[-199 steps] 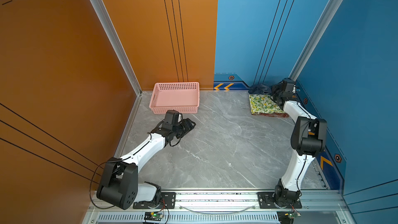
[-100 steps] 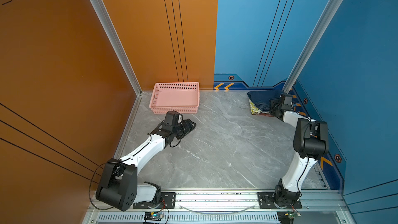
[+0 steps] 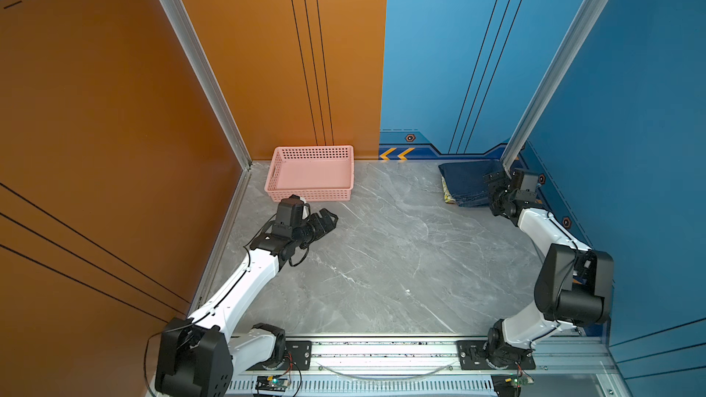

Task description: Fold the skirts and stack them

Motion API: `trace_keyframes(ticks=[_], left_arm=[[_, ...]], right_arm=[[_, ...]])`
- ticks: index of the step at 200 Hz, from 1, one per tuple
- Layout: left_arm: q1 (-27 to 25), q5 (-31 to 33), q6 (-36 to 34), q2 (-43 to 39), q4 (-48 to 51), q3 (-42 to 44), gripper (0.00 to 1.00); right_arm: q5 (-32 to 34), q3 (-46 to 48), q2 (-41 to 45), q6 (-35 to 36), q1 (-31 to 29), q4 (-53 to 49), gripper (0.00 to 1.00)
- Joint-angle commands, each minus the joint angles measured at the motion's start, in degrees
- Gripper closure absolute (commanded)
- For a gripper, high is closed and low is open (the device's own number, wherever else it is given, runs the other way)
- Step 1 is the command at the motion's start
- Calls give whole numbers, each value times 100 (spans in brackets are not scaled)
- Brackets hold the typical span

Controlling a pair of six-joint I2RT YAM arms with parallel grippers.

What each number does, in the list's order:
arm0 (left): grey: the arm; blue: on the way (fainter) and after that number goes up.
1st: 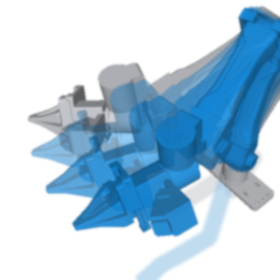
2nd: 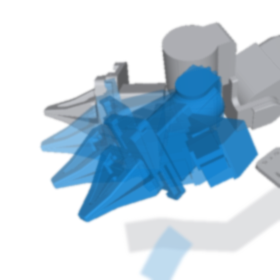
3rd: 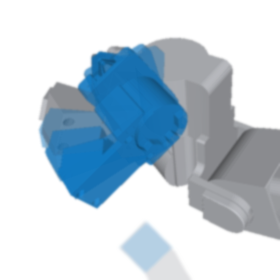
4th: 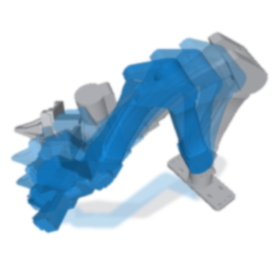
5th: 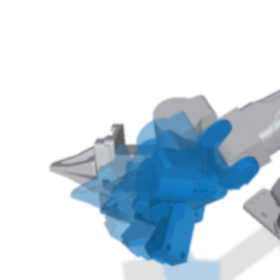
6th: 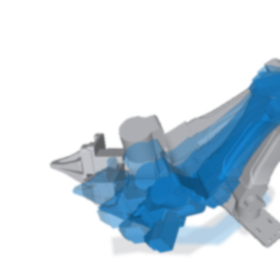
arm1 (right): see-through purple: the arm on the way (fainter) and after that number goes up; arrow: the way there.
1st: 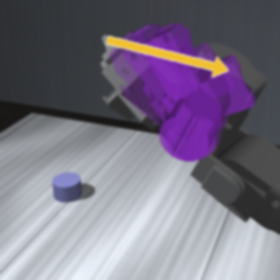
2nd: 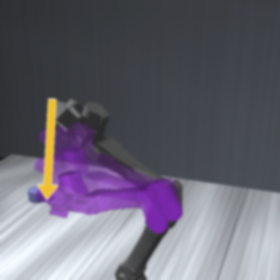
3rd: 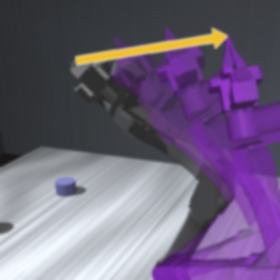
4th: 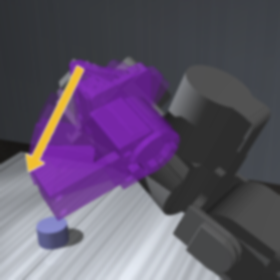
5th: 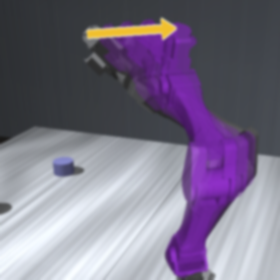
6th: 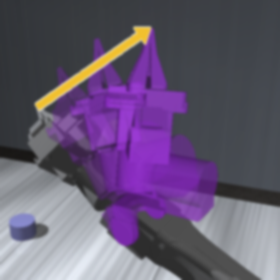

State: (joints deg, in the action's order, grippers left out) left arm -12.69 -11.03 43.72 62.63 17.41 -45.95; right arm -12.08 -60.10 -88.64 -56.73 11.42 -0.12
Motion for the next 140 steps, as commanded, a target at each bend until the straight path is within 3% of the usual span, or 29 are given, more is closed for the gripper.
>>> trace_keyframes(ticks=[1,26,47,95,140], left_arm=[[293,1184,-978,-784,847,-25,2],[706,2203,-1723,-1322,1110,102,2],[1121,2411,-1995,-1442,914,380,2],[1521,2537,-3081,-1422,-1700,1877,2],[1865,2262,-3342,-213,-3072,2192,2]], right_arm=[[238,539,761,1859,-309,-158,0],[1602,1439,1663,3352,-1042,269,0],[2196,2159,2139,4010,-1308,684,0],[2398,3561,2162,4644,-1380,2342,0],[2315,4189,1462,4855,-1239,4174,0]])
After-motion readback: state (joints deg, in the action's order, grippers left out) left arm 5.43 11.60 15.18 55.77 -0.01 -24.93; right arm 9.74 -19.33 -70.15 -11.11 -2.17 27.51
